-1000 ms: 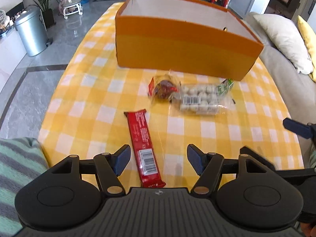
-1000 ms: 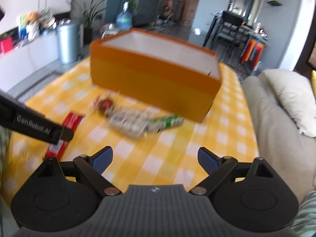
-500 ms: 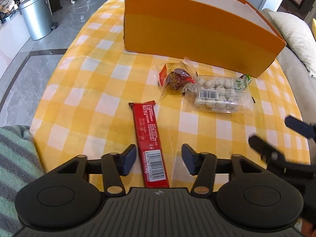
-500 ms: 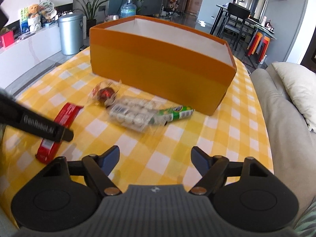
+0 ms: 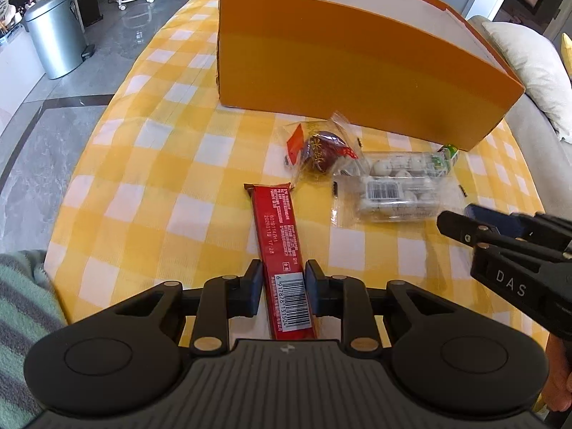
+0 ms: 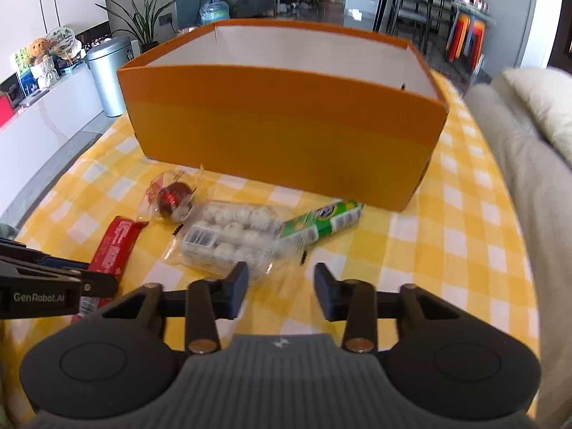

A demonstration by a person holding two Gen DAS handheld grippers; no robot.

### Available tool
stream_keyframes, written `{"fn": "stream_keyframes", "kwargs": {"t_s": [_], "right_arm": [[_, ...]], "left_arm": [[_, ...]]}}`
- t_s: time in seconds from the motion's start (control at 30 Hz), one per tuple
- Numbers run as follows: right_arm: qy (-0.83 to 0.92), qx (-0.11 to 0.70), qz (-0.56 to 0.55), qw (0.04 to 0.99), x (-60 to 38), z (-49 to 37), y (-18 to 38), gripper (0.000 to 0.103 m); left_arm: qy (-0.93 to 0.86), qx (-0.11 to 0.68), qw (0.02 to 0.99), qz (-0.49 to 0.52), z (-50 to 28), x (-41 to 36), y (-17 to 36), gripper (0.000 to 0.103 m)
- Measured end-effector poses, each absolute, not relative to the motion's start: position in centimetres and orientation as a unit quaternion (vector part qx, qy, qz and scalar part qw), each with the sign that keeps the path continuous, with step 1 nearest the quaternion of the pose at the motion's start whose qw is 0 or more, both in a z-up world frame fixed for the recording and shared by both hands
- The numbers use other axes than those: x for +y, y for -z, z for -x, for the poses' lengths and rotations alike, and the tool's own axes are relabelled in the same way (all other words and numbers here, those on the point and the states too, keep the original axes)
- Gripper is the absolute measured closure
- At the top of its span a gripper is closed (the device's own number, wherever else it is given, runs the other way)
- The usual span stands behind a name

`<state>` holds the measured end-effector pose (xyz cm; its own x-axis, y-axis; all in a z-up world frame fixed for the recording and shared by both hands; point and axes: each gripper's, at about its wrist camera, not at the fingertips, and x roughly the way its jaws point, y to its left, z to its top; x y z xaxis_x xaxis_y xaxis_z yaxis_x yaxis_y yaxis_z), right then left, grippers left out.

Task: Organize snacks
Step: 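Grasp the red bar with the left tool while the right tool grasps the white ball pack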

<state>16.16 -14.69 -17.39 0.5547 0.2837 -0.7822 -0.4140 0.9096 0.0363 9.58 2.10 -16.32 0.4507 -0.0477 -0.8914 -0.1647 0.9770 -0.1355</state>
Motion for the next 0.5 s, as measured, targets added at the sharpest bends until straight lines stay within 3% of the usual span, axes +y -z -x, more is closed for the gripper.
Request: {"fn": "stream_keyframes", "kwargs": {"t_s": [0.07, 0.27, 0.4, 0.5], "right_arm": [[-0.198, 0.435, 0.073, 0.875, -14.6, -16.0, 17.4, 0.089], [-0.252, 0.460, 0.058, 0.849, -13.7, -13.8, 16.9, 0.103], [-0.293, 0.472, 0.079, 0.828, -12.3, -11.6, 16.8, 0.103], [-0.294, 0.446, 0.119, 0.837, -11.6, -10.7, 16.2, 0.093]], "left_arm": [[-0.032, 0.522, 0.846, 0.103, -9.5, 2.2, 16.4, 0.075], [-0.031, 0.522, 0.845, 0.115, -9.3, 2.5, 16.3, 0.075], [-0.032, 0.521, 0.844, 0.119, -9.3, 2.8, 16.3, 0.075], [-0.036, 0.523, 0.843, 0.121, -9.3, 2.9, 16.3, 0.075]]}}
